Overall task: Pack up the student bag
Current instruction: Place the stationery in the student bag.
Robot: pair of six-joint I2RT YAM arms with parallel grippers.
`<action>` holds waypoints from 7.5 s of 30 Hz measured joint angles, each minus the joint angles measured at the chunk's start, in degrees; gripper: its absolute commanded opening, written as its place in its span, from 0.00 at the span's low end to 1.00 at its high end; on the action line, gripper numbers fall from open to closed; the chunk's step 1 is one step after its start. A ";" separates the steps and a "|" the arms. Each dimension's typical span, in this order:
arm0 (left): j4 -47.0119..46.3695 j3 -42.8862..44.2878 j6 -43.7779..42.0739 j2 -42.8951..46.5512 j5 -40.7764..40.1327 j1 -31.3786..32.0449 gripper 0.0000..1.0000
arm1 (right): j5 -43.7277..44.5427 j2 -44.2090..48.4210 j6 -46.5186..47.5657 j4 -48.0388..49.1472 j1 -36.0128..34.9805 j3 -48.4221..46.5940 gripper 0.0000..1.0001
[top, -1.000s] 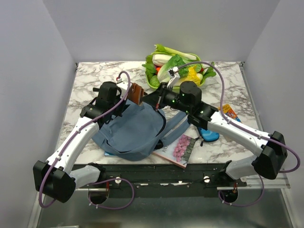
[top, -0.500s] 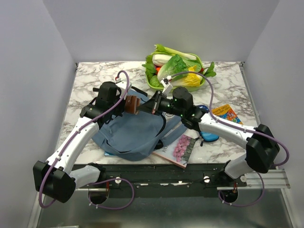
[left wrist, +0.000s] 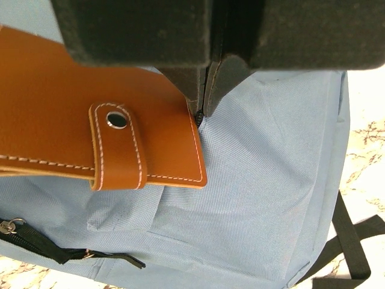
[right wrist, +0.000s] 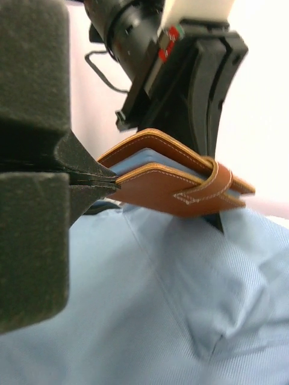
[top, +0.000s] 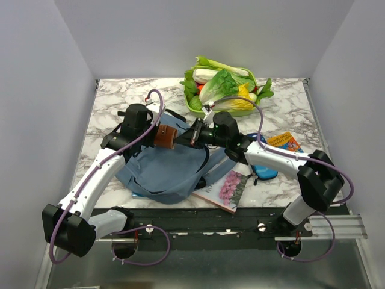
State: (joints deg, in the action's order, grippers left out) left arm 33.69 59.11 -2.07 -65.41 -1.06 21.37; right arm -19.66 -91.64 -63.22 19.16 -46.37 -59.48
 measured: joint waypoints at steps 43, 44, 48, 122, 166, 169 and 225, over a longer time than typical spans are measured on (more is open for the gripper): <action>-4.00 -5.27 -1.11 -0.39 3.26 1.75 0.00 | -6.60 -4.39 -1.84 -5.62 1.51 2.78 0.69; -4.02 -5.27 -1.16 -0.39 3.26 1.75 0.00 | -6.69 -4.39 -2.45 -4.46 1.68 3.41 0.69; -4.02 -5.27 -1.31 -0.39 3.26 1.75 0.00 | -7.37 -4.39 -4.72 -1.42 1.97 5.70 0.68; -1.01 -3.26 -2.86 -0.13 0.57 1.64 0.00 | -6.99 -10.84 -9.16 -6.62 2.27 -1.66 0.00; -0.39 -2.54 -4.22 1.14 0.37 1.31 0.00 | -0.42 -20.20 -12.46 4.17 0.13 -13.57 0.01; 0.37 -2.54 -4.20 1.14 0.22 1.22 0.00 | -0.22 -21.57 -12.07 3.32 -1.22 -14.80 0.01; 6.12 15.54 2.14 -8.39 18.84 1.07 0.00 | 5.49 -6.97 -8.96 5.55 2.84 -4.90 0.00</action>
State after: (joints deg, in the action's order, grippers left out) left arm 39.81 74.65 0.08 -73.80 17.78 22.44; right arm -14.17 -98.61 -72.18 24.71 -43.53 -64.38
